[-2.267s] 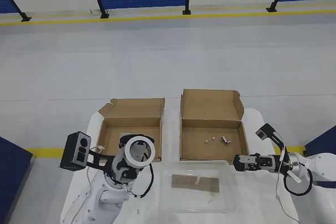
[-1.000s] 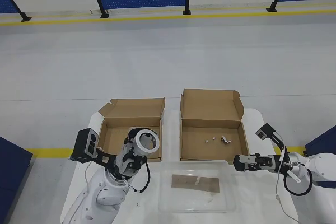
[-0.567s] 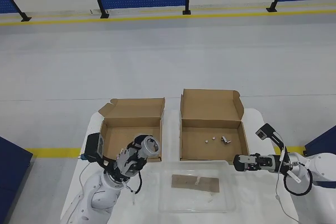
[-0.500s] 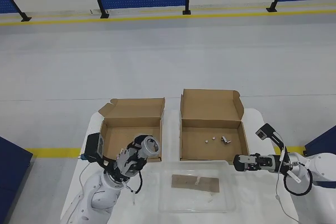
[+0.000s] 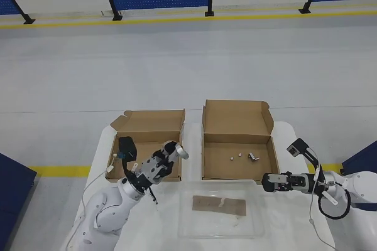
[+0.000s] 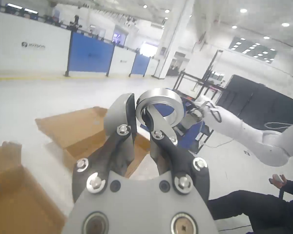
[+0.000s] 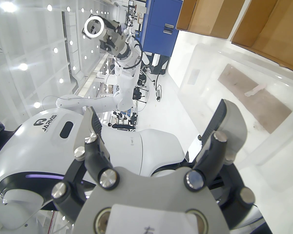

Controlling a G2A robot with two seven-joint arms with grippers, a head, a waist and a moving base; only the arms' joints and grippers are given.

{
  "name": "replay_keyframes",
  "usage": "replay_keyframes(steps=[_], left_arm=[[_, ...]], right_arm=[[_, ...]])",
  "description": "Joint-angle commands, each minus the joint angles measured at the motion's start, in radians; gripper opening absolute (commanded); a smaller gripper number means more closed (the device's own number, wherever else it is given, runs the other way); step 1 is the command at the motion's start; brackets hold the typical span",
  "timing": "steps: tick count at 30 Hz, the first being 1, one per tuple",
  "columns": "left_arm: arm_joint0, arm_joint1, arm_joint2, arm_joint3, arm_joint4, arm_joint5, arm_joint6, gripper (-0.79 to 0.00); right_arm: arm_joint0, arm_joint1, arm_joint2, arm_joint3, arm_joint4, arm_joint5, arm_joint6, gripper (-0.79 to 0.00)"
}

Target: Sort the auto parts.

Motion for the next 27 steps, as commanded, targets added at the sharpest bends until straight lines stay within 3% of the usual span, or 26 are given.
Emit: replay_keyframes(steps=[1,9,11,15,18,20,27], left_arm=[[0.01,0.001,-0.016,-0.004,-0.024,0.071,-0.027,-0.785],[0.01,0.001,-0.015,-0.004,-0.026,0.073,-0.03,-0.785],[0.0,0.0,-0.02,0.007,-0.018,0.178,-0.099,-0.785],[-0.057,-0.005,-0.029,0.019,-0.079,0.574,-0.378,-0.785],[-0.113,-0.003,-0.025,0.034,-0.014,0.723,-0.517,-0.785],[-0.123,-0.007,-0.029,0.034,-0.065,0.766,-0.54,-0.785],[-0.124,-0.007,-0.029,0.037,-0.066,0.768,-0.543,-0.785]], right_arm=[[0.0,0.0,0.0,0.0,0.0,0.0,0.0,0.0],[0.0,0.0,0.0,0.0,0.0,0.0,0.0,0.0],[0.0,0.0,0.0,0.0,0.0,0.0,0.0,0.0],[0.0,0.0,0.0,0.0,0.0,0.0,0.0,0.0],[0.0,0.0,0.0,0.0,0.0,0.0,0.0,0.0],[0.0,0.0,0.0,0.0,0.0,0.0,0.0,0.0],[0.0,0.0,0.0,0.0,0.0,0.0,0.0,0.0]])
